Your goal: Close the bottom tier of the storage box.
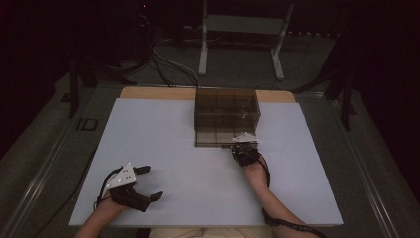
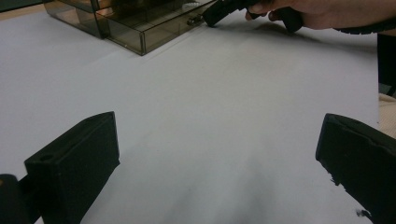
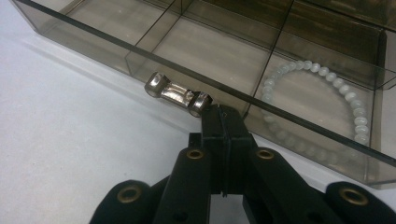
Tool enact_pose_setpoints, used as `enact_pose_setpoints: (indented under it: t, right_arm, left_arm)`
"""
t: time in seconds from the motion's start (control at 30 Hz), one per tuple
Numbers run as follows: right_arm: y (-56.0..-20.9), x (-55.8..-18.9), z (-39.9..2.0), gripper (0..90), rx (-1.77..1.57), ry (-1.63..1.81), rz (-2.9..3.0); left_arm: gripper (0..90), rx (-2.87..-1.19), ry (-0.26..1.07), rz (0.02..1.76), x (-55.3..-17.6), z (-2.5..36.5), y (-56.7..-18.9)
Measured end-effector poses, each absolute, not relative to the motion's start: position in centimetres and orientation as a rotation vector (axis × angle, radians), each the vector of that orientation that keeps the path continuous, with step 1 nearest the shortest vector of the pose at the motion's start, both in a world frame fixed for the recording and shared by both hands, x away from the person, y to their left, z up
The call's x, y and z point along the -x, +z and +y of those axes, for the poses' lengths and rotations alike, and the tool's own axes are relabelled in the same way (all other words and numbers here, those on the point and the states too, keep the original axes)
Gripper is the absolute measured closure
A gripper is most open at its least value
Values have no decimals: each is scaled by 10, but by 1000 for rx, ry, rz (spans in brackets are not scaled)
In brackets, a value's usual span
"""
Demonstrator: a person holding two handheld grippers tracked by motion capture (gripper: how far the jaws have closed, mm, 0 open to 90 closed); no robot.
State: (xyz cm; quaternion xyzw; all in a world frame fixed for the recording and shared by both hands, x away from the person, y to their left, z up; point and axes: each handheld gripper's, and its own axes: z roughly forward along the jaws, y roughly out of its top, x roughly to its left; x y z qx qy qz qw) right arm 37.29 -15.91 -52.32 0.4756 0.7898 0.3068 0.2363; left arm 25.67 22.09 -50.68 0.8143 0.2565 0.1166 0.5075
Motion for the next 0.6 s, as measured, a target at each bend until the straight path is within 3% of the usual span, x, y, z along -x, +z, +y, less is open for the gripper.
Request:
enact_pose_setpoints:
  t: [0.6]
  right_arm:
    - [-523, -379, -161, 900, -1314, 836, 2160]
  left_arm:
    - [9, -1964, 280, 620, -257, 221, -507]
